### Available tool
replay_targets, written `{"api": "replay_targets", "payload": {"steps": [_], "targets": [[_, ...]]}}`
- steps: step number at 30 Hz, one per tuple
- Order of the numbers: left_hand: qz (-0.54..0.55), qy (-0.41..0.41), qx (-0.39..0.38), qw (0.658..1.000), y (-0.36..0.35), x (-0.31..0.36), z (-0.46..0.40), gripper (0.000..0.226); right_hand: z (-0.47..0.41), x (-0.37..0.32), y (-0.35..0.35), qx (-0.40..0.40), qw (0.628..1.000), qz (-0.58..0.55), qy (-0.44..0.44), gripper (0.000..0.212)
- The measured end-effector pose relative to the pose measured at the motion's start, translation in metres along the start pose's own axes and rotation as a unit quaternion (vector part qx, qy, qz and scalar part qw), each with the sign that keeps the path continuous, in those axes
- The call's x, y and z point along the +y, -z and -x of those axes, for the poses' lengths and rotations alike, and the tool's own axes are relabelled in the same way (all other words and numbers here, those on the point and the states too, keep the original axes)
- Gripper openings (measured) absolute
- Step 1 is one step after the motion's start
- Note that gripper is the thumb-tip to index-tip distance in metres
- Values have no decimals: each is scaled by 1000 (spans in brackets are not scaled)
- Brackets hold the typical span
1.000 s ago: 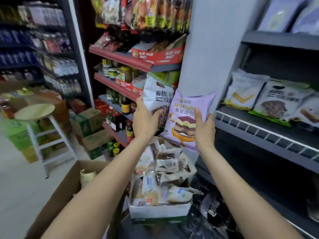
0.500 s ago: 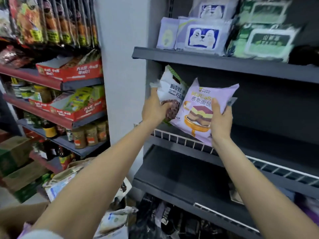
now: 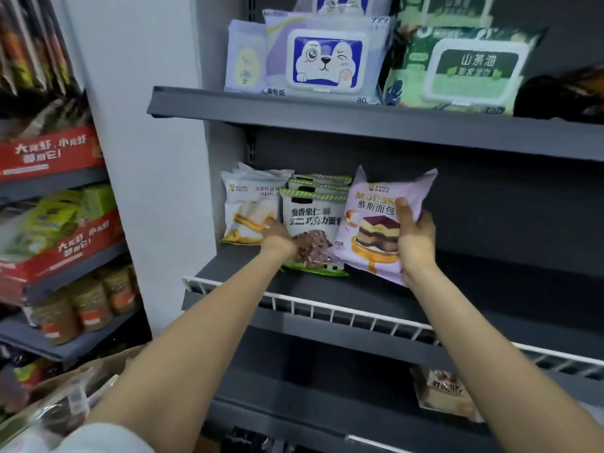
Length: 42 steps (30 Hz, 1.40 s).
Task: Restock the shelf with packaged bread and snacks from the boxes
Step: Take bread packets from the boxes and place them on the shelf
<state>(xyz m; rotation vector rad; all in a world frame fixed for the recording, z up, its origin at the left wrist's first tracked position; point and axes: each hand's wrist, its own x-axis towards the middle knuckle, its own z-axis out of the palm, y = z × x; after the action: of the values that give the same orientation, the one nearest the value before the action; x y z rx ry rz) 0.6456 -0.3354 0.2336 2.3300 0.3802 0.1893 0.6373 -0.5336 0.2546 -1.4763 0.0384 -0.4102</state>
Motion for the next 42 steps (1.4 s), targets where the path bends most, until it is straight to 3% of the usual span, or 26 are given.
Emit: {"api": "replay_targets", "payload": {"steps": [2, 5, 8, 11, 16, 21, 23, 26, 29, 31, 34, 35, 39, 42], "targets": [[-69, -52, 82, 993, 1, 15, 8, 103, -11, 0, 8, 14, 1000, 15, -4, 63], [-147, -197, 166, 955, -4, 47, 14, 98, -33, -5, 23, 46, 999, 29, -4, 53], [-243, -298, 134, 913, -22, 78, 12, 87, -52, -9, 45, 58, 997, 51, 16, 45], [-297, -329, 103, 891, -44, 100, 11, 84, -69, -10, 70, 73, 994, 70, 40, 35], [-329, -334, 107, 877, -77, 122, 1, 80, -103, -3, 99, 69, 988, 126, 61, 34], [-401, -273, 40, 873, -110, 130, -10, 106, -132, 21, 113, -4, 979, 187, 81, 35], [-414, -249, 24, 875, -121, 129, -16, 112, -139, 35, 113, -48, 966, 224, 118, 52], [-417, -217, 28, 882, -133, 127, -23, 113, -141, 54, 111, -79, 906, 375, 177, 82], [-418, -217, 35, 882, -140, 127, -25, 107, -143, 61, 109, -23, 857, 448, 253, 66], [-416, -217, 36, 882, -143, 129, -24, 105, -148, 57, 107, -61, 829, 480, 279, 55], [-378, -213, 30, 901, -142, 131, -18, 101, -148, 48, 105, -119, 740, 583, 314, 70], [-363, -213, 32, 907, -140, 133, -15, 95, -147, 43, 105, -126, 729, 594, 315, 74], [-267, -216, 77, 936, -121, 141, 2, 56, -125, 22, 98, -173, 762, 543, 308, 77], [-126, -192, 91, 969, -95, 142, 20, 43, -98, 4, 85, -218, 797, 473, 306, 55]]}}
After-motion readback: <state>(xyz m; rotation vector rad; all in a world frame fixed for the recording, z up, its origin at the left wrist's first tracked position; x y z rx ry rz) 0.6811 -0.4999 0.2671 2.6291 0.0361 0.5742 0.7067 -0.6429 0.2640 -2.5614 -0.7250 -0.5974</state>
